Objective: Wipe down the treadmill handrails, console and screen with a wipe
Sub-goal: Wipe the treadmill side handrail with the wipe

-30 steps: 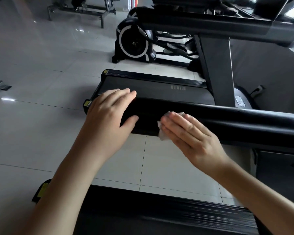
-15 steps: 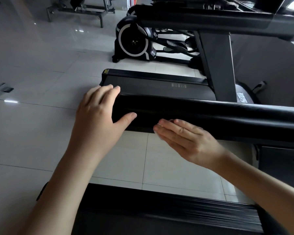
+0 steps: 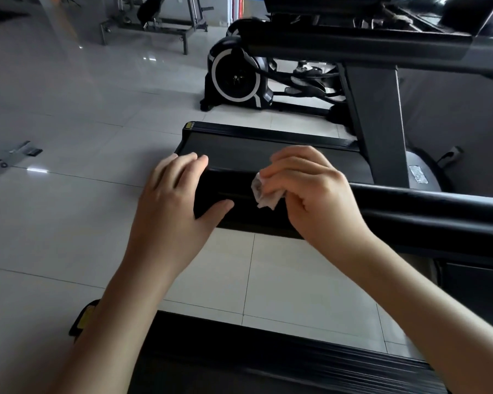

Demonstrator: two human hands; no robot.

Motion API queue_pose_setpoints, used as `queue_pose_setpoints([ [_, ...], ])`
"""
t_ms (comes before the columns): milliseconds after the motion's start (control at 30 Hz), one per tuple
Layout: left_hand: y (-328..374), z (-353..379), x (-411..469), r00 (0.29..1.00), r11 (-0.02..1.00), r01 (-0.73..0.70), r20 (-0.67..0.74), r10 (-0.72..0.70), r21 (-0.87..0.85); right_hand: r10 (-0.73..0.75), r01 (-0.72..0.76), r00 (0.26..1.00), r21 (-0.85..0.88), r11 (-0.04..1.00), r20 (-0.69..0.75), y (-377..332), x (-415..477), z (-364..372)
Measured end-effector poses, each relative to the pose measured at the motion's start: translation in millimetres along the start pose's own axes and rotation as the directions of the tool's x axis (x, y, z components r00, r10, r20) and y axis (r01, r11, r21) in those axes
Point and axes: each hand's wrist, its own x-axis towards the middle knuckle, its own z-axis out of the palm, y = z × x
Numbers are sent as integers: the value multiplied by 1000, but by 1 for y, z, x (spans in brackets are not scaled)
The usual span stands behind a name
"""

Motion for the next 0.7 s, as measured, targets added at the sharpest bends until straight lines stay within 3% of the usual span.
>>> queue_pose_setpoints([
  [133,1,-1,1,1000,1000,9,6,-9,-3,16,-15,1000,-68,998,9,7,4,-9],
  [400,2,1,0,1000,999,10,-13,-11,-38,-2,7,987,-30,1000,160,2,6,-22],
  [600,0,5,-1,999,998,7,-51,-10,-65,101,-121,975,92,988,198,-5,-4,-29],
  [700,0,5,-1,999,998,9,-51,-12,-67,165,-175,978,66,982,129,-7,-1,-22],
])
